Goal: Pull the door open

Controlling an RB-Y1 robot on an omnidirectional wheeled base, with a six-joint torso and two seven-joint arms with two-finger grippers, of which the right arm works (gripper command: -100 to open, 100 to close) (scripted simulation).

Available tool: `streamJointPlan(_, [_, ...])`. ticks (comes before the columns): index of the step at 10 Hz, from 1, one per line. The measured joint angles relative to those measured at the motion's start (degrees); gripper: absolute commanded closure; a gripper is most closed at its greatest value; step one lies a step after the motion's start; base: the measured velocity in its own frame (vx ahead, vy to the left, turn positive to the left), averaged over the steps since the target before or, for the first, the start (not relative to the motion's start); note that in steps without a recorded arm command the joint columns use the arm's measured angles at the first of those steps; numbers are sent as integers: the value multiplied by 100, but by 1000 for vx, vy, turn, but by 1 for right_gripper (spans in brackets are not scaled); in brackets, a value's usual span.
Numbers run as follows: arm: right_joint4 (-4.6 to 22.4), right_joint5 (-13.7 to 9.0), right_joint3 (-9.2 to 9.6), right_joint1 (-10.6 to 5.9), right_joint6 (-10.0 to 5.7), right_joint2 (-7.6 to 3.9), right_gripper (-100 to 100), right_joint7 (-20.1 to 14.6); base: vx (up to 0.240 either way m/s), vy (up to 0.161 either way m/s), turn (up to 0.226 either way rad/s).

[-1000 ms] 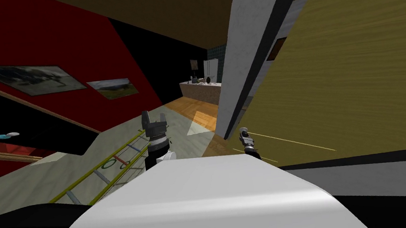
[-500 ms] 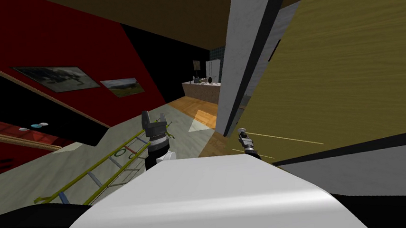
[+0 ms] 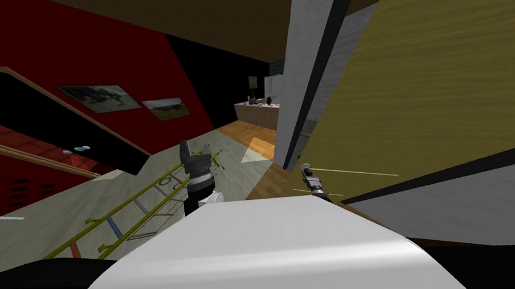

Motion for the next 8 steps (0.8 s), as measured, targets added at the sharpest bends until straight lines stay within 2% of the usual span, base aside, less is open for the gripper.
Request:
streamJointPlan(1, [-1, 9, 25, 18, 4, 5, 100, -7, -150, -10, 132])
streamJointPlan(5, [80, 142, 215, 112, -267, -141, 100, -241, -203, -47, 114])
streamJointPlan(8, [63, 251, 385, 240, -460, -289, 100, -429, -216, -62, 124])
